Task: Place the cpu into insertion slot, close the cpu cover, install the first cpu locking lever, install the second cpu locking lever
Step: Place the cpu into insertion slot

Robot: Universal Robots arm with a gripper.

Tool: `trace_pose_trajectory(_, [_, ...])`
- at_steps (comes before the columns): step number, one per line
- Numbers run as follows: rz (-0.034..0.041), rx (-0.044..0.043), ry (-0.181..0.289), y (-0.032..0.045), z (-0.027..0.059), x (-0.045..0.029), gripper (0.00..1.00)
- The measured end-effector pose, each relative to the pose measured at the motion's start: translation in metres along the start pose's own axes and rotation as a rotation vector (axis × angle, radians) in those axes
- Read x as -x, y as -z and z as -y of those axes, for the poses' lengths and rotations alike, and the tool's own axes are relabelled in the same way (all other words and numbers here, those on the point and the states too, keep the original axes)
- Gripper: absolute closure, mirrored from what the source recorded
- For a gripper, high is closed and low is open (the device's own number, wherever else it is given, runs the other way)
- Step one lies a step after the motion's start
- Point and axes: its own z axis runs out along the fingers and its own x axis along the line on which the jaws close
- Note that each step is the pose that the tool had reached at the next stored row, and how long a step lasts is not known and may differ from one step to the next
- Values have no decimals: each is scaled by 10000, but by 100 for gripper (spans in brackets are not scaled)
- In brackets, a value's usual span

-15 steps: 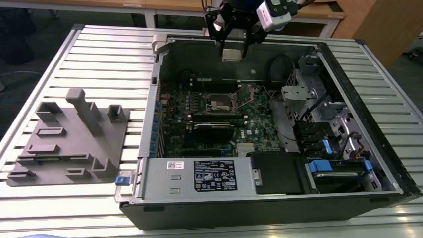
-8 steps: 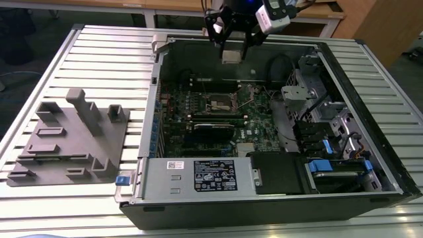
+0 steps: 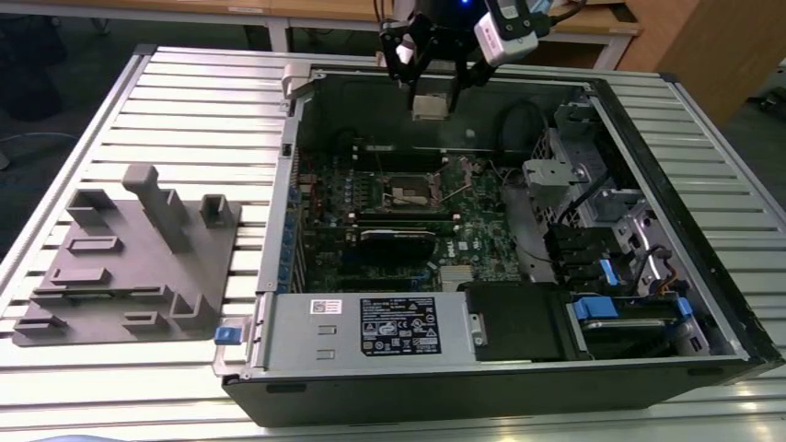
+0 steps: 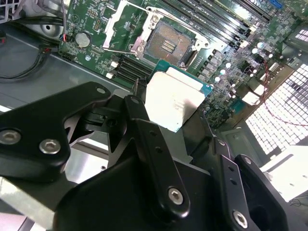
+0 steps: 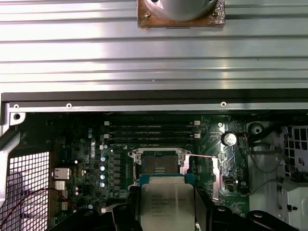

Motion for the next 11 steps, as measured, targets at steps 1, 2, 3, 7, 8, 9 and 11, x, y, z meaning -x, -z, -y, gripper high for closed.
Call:
trace_pose_trajectory(1, [0,1,0,-3,0,0,46])
trace_pose_trajectory(2, [0,-1,0,-6,1,0,46])
trace_pose_trajectory(3, [0,0,0,-11,1,0,46])
trace_pose_trajectory(7, [-1,-1,0,-32,3,1,46])
trace_pose_trajectory(8, [-1,-2,0,-32,3,1,46])
trace_pose_trajectory(9, [-2,-3,-1,-32,3,0,46])
trace_pose_trajectory(11, [-1,-1,0,-34,3,1,46])
